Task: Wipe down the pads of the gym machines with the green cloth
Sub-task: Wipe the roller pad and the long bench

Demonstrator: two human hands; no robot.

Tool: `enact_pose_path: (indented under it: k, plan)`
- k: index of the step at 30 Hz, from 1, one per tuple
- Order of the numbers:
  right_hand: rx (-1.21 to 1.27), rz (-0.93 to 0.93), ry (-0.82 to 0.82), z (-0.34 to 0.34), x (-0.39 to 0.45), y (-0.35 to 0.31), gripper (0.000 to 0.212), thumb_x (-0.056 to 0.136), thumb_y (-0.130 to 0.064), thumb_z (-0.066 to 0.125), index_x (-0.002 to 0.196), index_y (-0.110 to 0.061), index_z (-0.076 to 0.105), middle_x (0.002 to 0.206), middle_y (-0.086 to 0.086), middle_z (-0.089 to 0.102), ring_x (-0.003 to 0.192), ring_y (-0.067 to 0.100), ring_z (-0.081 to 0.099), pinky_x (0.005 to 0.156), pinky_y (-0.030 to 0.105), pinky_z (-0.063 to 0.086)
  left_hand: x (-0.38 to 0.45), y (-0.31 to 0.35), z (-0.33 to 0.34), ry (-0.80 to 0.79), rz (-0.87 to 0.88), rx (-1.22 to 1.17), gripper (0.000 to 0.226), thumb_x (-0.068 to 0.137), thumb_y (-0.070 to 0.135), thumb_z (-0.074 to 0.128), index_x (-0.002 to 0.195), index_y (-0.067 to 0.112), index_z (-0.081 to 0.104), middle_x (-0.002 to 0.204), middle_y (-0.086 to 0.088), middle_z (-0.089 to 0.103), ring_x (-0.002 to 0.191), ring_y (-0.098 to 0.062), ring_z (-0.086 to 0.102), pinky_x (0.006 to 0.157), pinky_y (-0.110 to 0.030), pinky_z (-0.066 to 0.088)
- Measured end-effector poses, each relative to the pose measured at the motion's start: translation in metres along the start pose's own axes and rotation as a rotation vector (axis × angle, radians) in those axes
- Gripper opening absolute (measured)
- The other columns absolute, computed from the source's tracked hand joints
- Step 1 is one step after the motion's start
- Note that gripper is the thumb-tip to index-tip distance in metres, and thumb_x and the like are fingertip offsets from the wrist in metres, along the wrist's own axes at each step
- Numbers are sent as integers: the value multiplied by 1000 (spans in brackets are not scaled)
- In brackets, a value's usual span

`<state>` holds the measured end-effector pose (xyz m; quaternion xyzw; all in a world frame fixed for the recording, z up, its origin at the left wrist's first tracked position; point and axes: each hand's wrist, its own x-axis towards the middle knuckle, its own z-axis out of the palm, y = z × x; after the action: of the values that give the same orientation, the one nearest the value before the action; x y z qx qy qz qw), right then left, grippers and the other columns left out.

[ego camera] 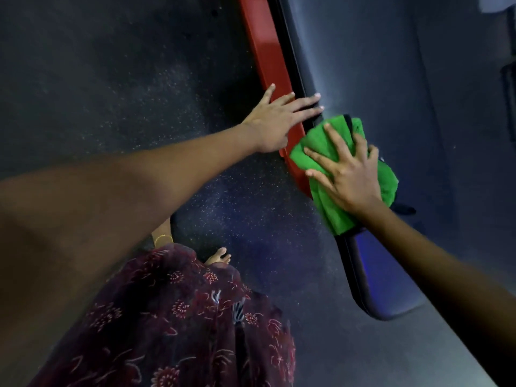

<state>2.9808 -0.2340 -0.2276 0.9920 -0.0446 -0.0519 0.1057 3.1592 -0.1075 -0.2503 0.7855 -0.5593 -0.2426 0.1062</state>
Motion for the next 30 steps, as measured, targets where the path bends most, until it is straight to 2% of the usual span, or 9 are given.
enact_pose_path:
  k: [5, 12, 17, 19, 21, 22, 24, 27, 30]
  plan:
    - [40, -25, -37, 0, -38, 10, 44, 98, -59, 22, 134, -46, 43, 149, 7, 31, 111, 43, 38, 79, 47, 40, 0, -5, -9, -63, 30, -83, 85, 84, 0, 46, 152, 32, 8, 160, 13, 1, 146, -27, 13, 115, -56, -1]
    - [-10, -75, -3, 2, 53, 4, 37, 90, -51, 43, 114, -38, 67, 142, 10, 46, 114, 41, 34, 76, 46, 40, 5, -10, -17, 7, 41, -110, 82, 87, 4, 51, 153, 25, 7, 158, 4, 18, 145, -25, 16, 117, -50, -2]
    - [77, -31, 40, 0, 39, 7, 37, 90, -51, 46, 122, -40, 62, 147, 7, 40, 115, 40, 35, 82, 47, 37, 22, -33, -32, 103, -191, -87, 83, 86, 7, 53, 153, 25, 7, 161, 3, -3, 147, -28, 2, 116, -54, 0]
    - [102, -6, 36, -2, 17, 7, 39, 89, -51, 46, 124, -40, 60, 148, 8, 37, 112, 41, 37, 82, 48, 37, 24, -41, -37, 27, -225, -153, 87, 87, 4, 51, 152, 30, -1, 160, 6, -12, 145, -30, 15, 114, -55, 13]
    - [92, -15, 22, -3, 10, 7, 39, 90, -50, 44, 123, -39, 61, 147, 9, 35, 109, 42, 37, 80, 49, 39, 23, -42, -41, -25, -247, -205, 91, 86, -1, 48, 151, 35, -3, 158, 10, -18, 123, -28, 50, 92, -44, 44]
    - [93, -21, 34, -3, 18, 5, 38, 90, -49, 44, 121, -39, 63, 146, 8, 35, 108, 42, 38, 79, 48, 40, 23, -45, -47, -28, -255, -187, 92, 86, -3, 47, 151, 38, -3, 158, 12, -19, 107, -26, 59, 74, -36, 47]
    - [62, -40, 48, -1, 46, 2, 37, 89, -47, 44, 116, -38, 67, 145, 7, 34, 108, 41, 37, 77, 47, 40, 24, -44, -52, -41, -259, -155, 92, 86, -4, 47, 150, 40, -3, 157, 13, -20, 99, -26, 62, 62, -32, 42]
    - [-4, 7, 42, -1, 107, -6, 37, 88, -48, 43, 108, -35, 71, 145, 8, 38, 113, 43, 36, 75, 46, 41, 26, -43, -55, -95, -276, -87, 85, 91, -1, 44, 151, 36, -3, 157, 11, -23, 102, -26, 61, 66, -33, 42]
    - [-9, -6, 54, -3, 134, -2, 38, 89, -49, 42, 107, -31, 71, 146, 10, 42, 113, 46, 41, 75, 46, 40, 31, -46, -56, -119, -248, -24, 74, 96, 15, 46, 152, 32, 2, 158, 10, -18, 124, -30, 47, 103, -47, 34]
